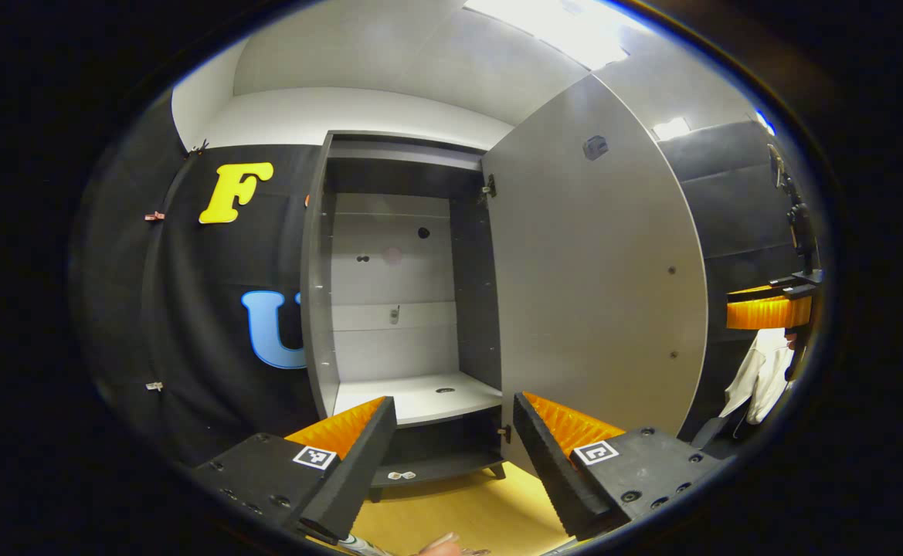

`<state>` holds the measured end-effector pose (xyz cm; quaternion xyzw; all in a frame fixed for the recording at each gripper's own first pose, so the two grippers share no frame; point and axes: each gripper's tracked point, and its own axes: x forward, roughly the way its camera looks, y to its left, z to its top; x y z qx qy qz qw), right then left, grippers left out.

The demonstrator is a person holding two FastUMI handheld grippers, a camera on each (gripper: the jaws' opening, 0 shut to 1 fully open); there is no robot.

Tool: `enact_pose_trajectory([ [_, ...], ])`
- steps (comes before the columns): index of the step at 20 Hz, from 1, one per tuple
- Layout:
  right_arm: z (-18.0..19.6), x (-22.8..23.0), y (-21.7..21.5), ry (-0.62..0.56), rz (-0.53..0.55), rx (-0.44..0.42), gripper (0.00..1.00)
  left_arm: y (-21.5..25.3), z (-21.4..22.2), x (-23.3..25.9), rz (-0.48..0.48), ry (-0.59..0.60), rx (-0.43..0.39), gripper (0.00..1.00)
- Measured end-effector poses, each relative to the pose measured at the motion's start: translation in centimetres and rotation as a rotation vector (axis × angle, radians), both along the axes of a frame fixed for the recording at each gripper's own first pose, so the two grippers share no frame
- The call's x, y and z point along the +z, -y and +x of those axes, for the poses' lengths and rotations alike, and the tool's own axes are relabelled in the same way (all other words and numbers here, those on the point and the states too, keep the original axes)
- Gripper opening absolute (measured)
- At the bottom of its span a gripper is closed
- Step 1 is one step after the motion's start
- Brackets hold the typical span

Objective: Open the cabinet door with the right hand, grasp the bottle in the cabinet with the left hand and place it on the coaster, then close the cabinet door with the right hand.

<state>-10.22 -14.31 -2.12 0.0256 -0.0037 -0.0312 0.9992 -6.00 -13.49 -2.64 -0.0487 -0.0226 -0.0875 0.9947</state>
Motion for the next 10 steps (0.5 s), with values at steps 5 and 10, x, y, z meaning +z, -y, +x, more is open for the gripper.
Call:
enact_pose_trajectory([
  [5,2.4,0.2,0.8,0.018,0.016,0.072,0.97,-1.9,0.8,-1.1,0.008,-0.027,0.107,0.96],
  [10,3.4,0.2,0.3,0.013,0.032,0.110,0.95,-2.0,1.2,-1.9,0.022,-0.043,0.119,0.99],
])
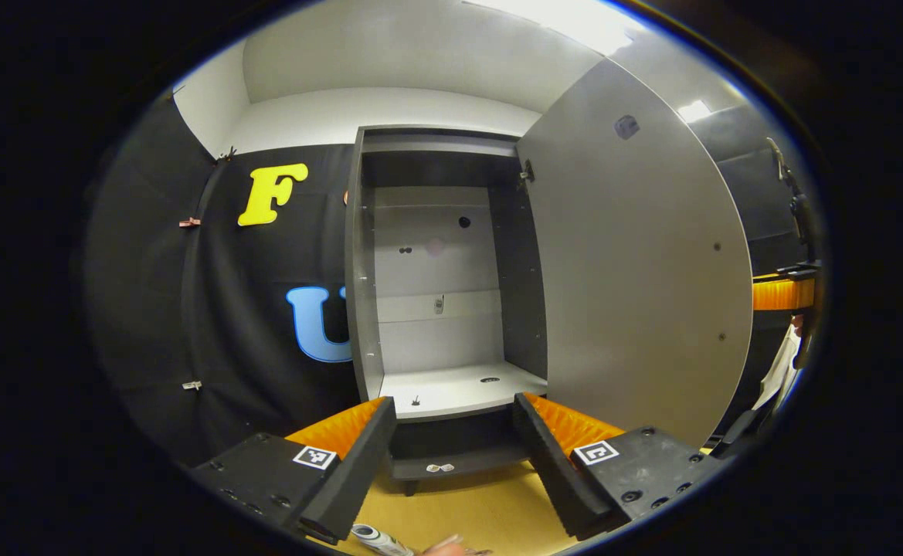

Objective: Open the cabinet door with the right hand, grasp the bottle in the cabinet with the left hand and place it on the coaster, then close the cabinet door with the right hand.

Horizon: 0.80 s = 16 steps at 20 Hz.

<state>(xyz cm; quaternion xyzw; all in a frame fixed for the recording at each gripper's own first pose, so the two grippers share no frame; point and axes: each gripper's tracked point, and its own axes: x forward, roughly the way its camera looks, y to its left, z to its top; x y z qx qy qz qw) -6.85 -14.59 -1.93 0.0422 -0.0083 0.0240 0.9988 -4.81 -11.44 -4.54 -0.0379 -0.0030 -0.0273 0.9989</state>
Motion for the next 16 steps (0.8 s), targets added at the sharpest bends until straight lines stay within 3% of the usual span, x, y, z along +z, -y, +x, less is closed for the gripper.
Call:
enact_pose_trajectory([
  [1,0.3,-0.2,-0.5,-0.006,-0.001,0.004,0.95,-0.1,0.2,0.0,0.005,0.000,-0.001,0.96],
  [8,0.7,-0.1,-4.9,-0.017,0.010,-0.011,0.94,-1.6,2.2,-0.5,-0.027,0.024,-0.098,0.99],
  [9,1.0,-0.2,-6.1,-0.017,0.004,-0.013,0.94,-2.3,2.4,-0.5,-0.021,0.028,-0.110,0.96],
  [14,2.8,-0.1,-12.2,-0.006,-0.009,-0.001,0.94,-6.9,3.7,-1.5,0.008,0.039,-0.147,0.99],
  [16,3.8,-0.5,-14.4,-0.007,-0.028,-0.002,0.94,-8.9,4.1,-2.1,0.011,0.038,-0.154,0.96],
])
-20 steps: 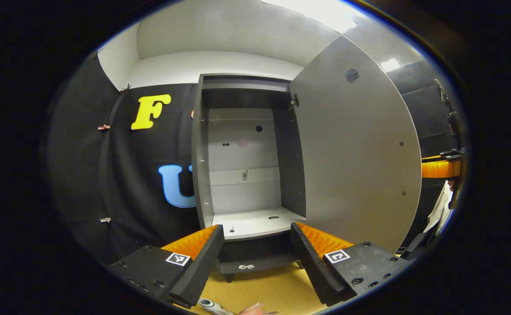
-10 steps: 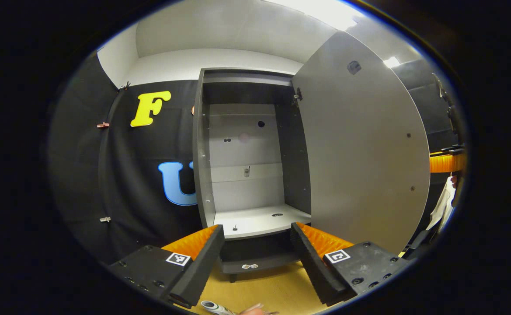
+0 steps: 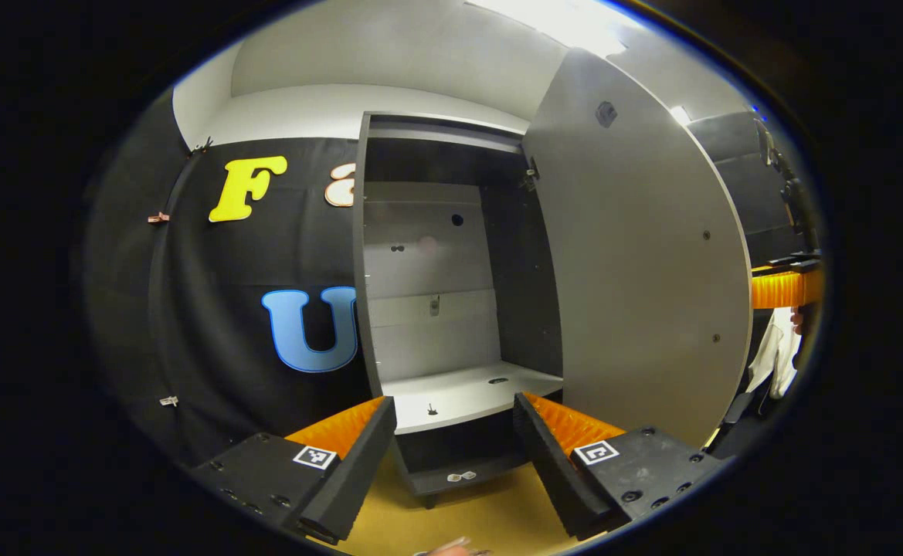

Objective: Open the cabinet door with the right hand, grasp the bottle in the cabinet with the left hand and place it on the coaster, then close the cabinet door with the right hand.

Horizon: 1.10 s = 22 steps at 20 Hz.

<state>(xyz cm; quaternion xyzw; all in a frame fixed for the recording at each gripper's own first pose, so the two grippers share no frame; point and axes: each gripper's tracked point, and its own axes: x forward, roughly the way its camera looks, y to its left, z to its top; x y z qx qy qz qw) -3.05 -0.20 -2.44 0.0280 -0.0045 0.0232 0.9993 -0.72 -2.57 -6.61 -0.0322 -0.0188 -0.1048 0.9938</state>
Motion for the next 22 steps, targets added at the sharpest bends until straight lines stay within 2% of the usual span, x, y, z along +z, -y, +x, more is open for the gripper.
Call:
enact_pose_trajectory([
  [3,1.7,-0.1,-2.9,0.005,0.000,-0.013,0.94,-3.0,0.4,-0.4,0.006,0.010,-0.003,0.96],
  [6,3.2,-0.6,-6.3,-0.005,-0.001,0.020,0.94,-5.4,0.7,-1.1,0.004,0.004,-0.005,0.96],
  [7,3.6,-0.9,-6.9,-0.015,-0.016,0.028,0.94,-6.0,0.6,-1.3,0.004,0.001,-0.008,0.99],
  [8,3.9,-1.1,-7.5,-0.017,-0.036,0.030,0.96,-6.7,0.5,-1.4,0.004,0.003,-0.008,0.96],
  [12,4.2,-1.1,-9.7,-0.014,-0.053,0.039,0.97,-8.3,0.4,-2.2,0.010,-0.006,0.002,0.96],
  [20,4.6,-2.1,-6.4,-0.070,-0.042,-0.065,0.97,-8.4,-1.3,-0.7,-0.016,0.007,0.035,0.96],
  [21,4.7,-2.0,-6.1,-0.066,-0.037,-0.070,0.97,-8.0,-1.7,-0.3,-0.028,0.008,0.032,0.99],
  [22,4.7,-2.0,-5.8,-0.061,-0.038,-0.075,0.97,-7.7,-2.0,0.1,-0.039,0.008,0.027,0.96],
])
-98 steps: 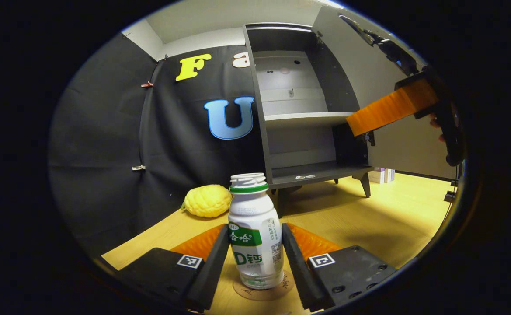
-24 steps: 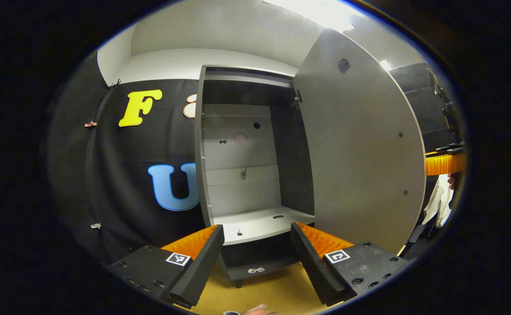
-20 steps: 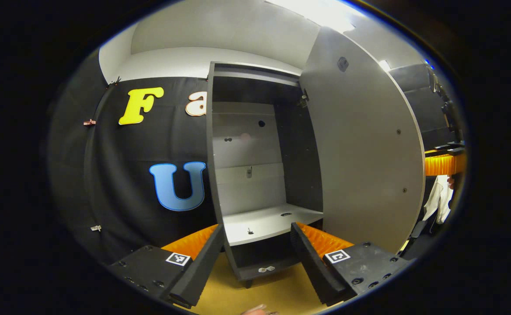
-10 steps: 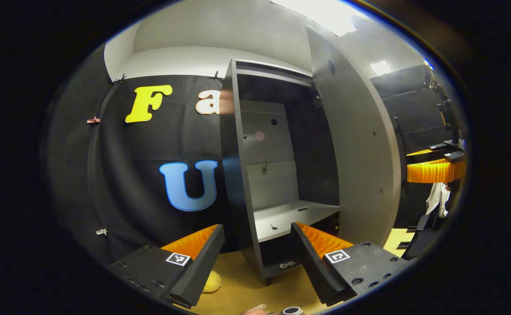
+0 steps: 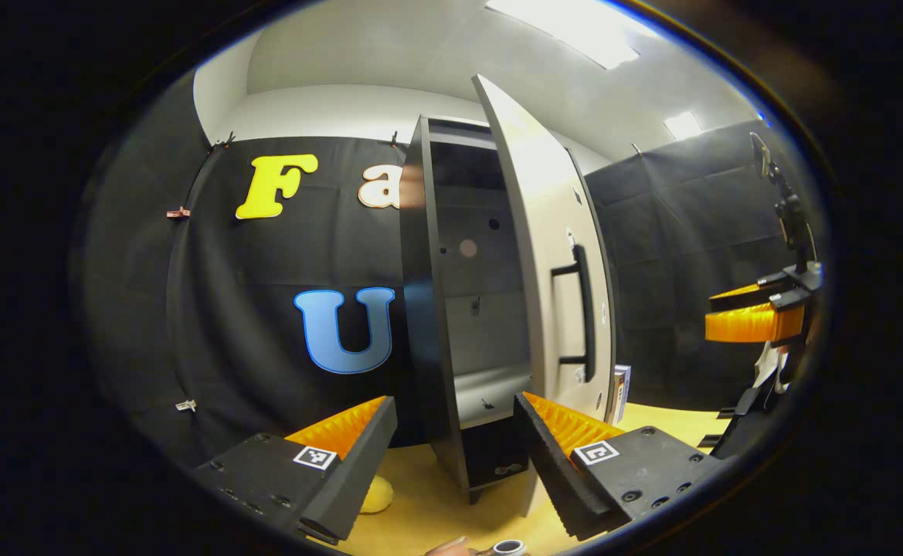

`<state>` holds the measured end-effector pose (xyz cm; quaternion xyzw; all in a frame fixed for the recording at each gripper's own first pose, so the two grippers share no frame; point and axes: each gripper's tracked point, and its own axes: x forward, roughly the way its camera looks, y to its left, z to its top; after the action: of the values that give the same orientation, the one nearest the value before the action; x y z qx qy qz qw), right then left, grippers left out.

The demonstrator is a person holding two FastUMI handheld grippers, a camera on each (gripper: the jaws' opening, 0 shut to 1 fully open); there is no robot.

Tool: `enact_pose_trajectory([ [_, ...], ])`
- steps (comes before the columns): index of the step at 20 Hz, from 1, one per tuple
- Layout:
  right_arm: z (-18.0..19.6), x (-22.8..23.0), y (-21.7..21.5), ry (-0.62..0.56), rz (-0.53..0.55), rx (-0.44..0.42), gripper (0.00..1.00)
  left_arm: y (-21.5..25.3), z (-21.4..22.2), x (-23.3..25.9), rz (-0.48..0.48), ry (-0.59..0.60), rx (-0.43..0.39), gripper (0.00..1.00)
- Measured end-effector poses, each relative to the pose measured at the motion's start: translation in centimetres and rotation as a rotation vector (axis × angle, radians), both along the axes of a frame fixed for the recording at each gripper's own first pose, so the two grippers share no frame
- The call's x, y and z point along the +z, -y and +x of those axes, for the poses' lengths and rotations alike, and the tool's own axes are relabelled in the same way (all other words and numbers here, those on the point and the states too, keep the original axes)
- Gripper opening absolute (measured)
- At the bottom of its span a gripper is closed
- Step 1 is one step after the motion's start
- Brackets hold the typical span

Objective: Open the cabinet door with the right hand, grasp the bottle in the cabinet with the left hand and place it on the coaster, then close the cabinet door with the right hand.

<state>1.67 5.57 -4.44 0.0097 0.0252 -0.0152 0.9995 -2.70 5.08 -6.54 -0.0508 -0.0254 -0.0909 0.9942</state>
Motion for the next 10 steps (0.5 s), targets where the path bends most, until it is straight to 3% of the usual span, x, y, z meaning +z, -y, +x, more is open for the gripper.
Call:
enact_pose_trajectory([
  [5,-0.5,0.0,1.8,0.011,-0.013,0.010,0.98,2.6,-1.0,1.2,0.005,0.000,0.012,0.96],
  [10,-1.5,0.0,4.5,0.009,-0.015,0.086,0.98,5.7,-2.7,2.3,-0.002,-0.012,0.111,0.96],
])
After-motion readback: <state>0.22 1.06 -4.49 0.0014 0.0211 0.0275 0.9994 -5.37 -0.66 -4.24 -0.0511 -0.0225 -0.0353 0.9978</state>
